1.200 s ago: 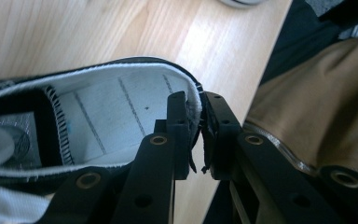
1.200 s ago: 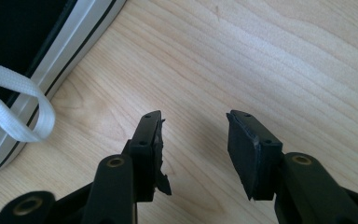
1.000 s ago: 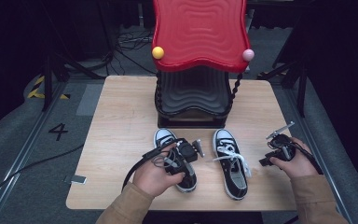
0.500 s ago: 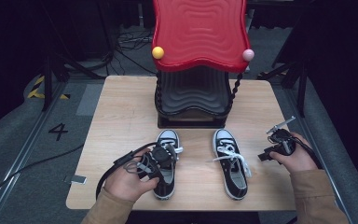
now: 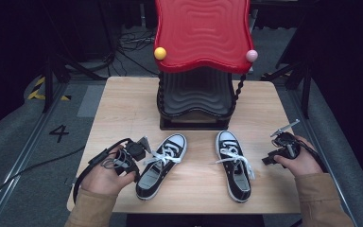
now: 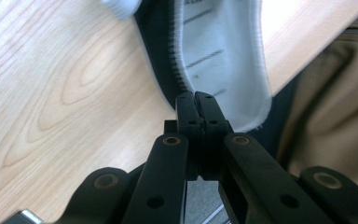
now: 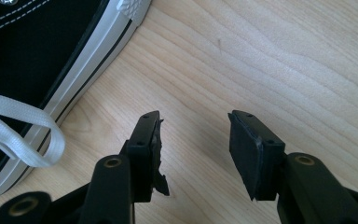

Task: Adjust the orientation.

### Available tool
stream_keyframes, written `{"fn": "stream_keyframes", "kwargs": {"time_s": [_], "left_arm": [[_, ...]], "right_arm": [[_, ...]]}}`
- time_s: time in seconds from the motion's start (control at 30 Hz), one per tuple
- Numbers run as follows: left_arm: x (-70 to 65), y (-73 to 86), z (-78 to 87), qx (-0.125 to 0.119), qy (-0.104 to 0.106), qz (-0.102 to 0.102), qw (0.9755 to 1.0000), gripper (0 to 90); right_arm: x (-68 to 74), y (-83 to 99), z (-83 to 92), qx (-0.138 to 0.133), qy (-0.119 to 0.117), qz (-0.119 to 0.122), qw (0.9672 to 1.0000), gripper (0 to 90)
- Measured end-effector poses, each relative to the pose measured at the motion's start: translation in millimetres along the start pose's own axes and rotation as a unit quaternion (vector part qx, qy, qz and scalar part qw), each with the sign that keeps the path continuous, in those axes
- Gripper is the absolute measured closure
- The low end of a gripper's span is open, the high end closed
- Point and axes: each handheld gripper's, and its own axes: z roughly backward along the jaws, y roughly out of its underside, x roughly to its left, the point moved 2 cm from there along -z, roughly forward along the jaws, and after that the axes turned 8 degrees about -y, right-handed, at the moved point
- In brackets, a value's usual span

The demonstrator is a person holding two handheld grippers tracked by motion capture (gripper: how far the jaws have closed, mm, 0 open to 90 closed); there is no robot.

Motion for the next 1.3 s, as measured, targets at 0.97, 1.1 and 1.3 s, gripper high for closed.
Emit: {"fn": "stream_keyframes", "kwargs": {"time_s": [0.97,1.1,1.3], "left_arm": [[-29.7,-40.3,-36.5,-0.096,0.054,0.076,0.9910,69.8],[-29.1,-45.0,-46.7,-0.102,0.041,0.089,0.9900,75.3],[-32.6,-51.6,-54.9,-0.103,0.012,0.093,0.9903,79.9]], "right_arm": [[-0.5,4.5,-3.2,0.000,0.006,-0.004,1.0000,52.5],[0.4,4.0,-5.2,0.004,0.006,-0.004,1.0000,52.2],[1.2,3.6,-9.0,0.009,0.005,-0.004,0.9999,51.9]]}}
